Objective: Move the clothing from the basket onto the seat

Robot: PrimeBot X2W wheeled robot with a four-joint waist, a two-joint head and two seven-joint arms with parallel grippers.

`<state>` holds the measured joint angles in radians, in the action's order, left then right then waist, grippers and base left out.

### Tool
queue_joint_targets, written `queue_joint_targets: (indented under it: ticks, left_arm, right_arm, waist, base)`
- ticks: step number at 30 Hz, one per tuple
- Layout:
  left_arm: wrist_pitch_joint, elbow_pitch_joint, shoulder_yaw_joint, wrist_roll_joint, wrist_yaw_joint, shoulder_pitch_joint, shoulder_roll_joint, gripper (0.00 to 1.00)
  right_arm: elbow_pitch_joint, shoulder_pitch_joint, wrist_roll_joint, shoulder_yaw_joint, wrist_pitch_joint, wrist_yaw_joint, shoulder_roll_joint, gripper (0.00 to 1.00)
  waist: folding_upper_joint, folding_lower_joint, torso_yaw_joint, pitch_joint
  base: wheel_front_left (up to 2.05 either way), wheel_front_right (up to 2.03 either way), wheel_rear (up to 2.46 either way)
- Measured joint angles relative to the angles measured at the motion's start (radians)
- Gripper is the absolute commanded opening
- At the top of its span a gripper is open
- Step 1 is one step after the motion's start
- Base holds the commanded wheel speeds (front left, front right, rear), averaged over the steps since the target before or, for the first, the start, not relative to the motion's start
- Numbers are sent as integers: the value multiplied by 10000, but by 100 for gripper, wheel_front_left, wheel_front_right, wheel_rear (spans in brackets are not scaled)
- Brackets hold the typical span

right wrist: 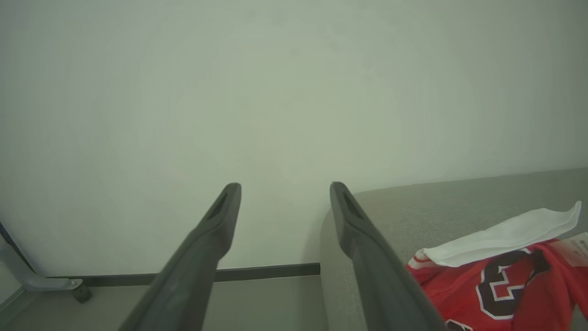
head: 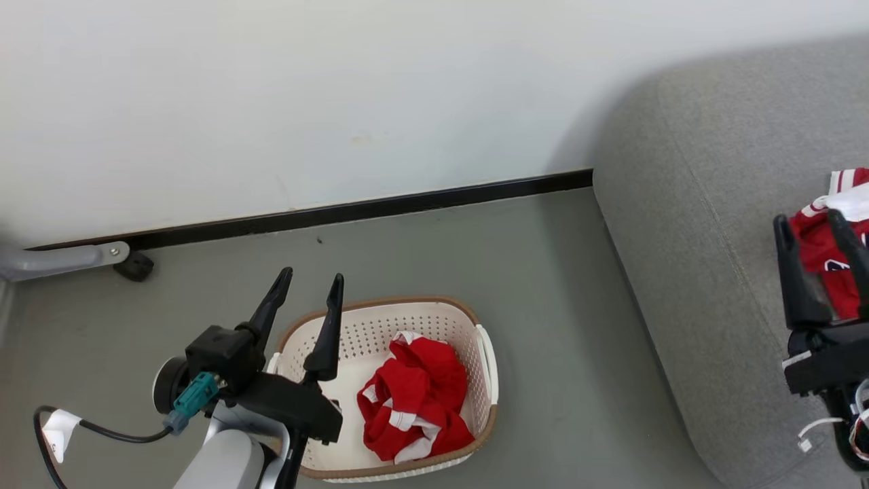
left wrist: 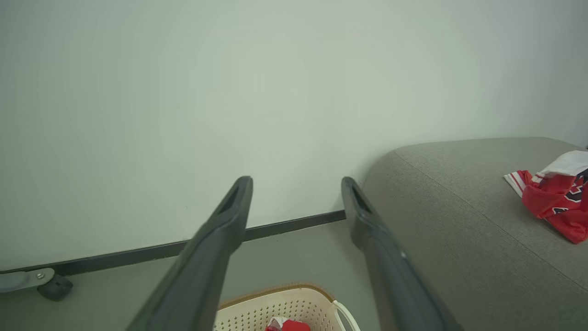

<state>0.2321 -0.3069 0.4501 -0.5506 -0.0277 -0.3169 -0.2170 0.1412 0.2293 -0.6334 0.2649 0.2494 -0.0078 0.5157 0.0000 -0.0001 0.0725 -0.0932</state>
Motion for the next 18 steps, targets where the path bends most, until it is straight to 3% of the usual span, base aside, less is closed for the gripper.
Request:
queue_joint_targets:
  ticks: [8,18]
  left_arm:
    - [75,-69,-268,-84,-165,285,-2,100]
    - [121,-190,-742,-148,-364,907,-46,100]
  right_arm:
    - [-888,-729,163,-188,2,-370,-453,100]
    - [-1277,-1647,564,-280,2,-474,-1122,100]
  waist:
    - [0,1,-665,237]
    - [0,1,-1261,557]
  base:
    - [0,0,0]
    - [0,0,0]
